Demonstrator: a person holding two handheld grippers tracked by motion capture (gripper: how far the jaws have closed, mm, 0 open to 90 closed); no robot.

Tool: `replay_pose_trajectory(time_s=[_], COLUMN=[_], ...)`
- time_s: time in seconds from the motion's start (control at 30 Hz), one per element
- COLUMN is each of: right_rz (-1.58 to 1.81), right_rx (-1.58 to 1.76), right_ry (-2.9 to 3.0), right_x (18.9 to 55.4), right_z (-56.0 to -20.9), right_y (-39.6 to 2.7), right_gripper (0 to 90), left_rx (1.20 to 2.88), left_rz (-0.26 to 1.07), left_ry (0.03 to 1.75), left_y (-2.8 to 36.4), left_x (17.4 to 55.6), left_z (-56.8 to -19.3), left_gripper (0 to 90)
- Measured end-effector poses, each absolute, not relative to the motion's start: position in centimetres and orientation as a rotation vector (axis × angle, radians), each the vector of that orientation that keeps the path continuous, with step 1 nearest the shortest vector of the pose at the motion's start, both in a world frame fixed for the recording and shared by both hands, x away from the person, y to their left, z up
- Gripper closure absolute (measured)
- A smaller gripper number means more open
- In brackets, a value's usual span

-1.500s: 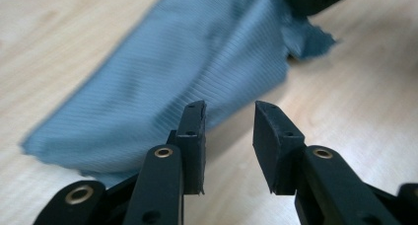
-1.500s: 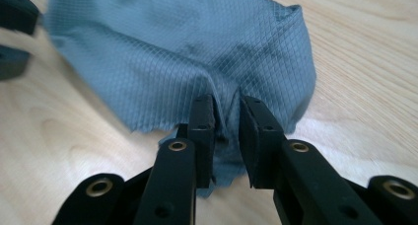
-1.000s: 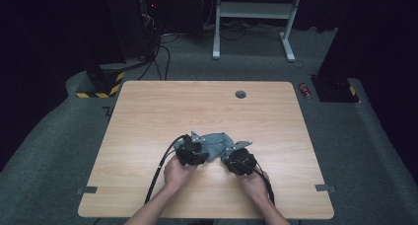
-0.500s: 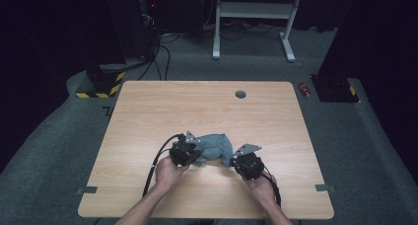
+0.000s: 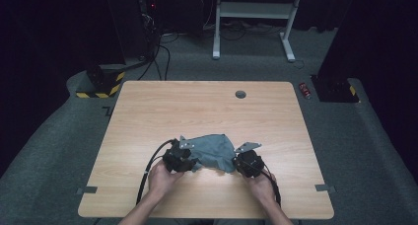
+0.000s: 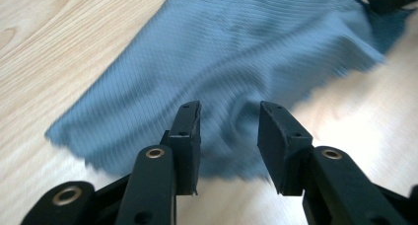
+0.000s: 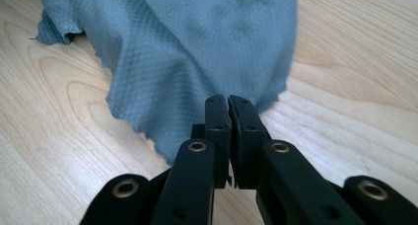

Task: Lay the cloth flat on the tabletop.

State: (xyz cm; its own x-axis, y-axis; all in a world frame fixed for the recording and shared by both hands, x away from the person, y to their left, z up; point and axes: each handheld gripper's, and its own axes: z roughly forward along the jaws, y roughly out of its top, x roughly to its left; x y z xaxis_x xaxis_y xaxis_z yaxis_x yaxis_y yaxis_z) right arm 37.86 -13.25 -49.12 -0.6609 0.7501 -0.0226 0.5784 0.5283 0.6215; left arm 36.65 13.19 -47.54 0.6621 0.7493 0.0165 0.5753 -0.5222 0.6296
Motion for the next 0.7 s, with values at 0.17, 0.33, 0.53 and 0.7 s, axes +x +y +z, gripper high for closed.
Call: replay_pose_trajectory(time_s=[0.17, 0.33, 0.53, 0.7], right_rz=[0.853, 0.865, 0.800, 0.842], right_rx=[1.139, 1.131, 1.101, 1.089], right_ry=[2.458, 2.458, 2.493, 2.493], right_x=[37.8, 37.5, 37.2, 36.9], right_z=[-49.1, -49.3, -50.4, -50.7], right_y=[-14.2, -14.3, -13.7, -14.1], right_gripper=[85.2, 77.8, 77.4, 83.1], left_rx=[2.272, 2.246, 2.287, 2.325], left_rz=[0.388, 0.328, 0.327, 0.332], left_ry=[1.035, 1.085, 1.095, 1.063], left_y=[13.7, 13.3, 12.0, 12.0], left_x=[35.2, 35.5, 36.4, 36.2], left_z=[-48.0, -49.2, -50.0, -50.2], left_gripper=[61.2, 61.2, 62.1, 72.5])
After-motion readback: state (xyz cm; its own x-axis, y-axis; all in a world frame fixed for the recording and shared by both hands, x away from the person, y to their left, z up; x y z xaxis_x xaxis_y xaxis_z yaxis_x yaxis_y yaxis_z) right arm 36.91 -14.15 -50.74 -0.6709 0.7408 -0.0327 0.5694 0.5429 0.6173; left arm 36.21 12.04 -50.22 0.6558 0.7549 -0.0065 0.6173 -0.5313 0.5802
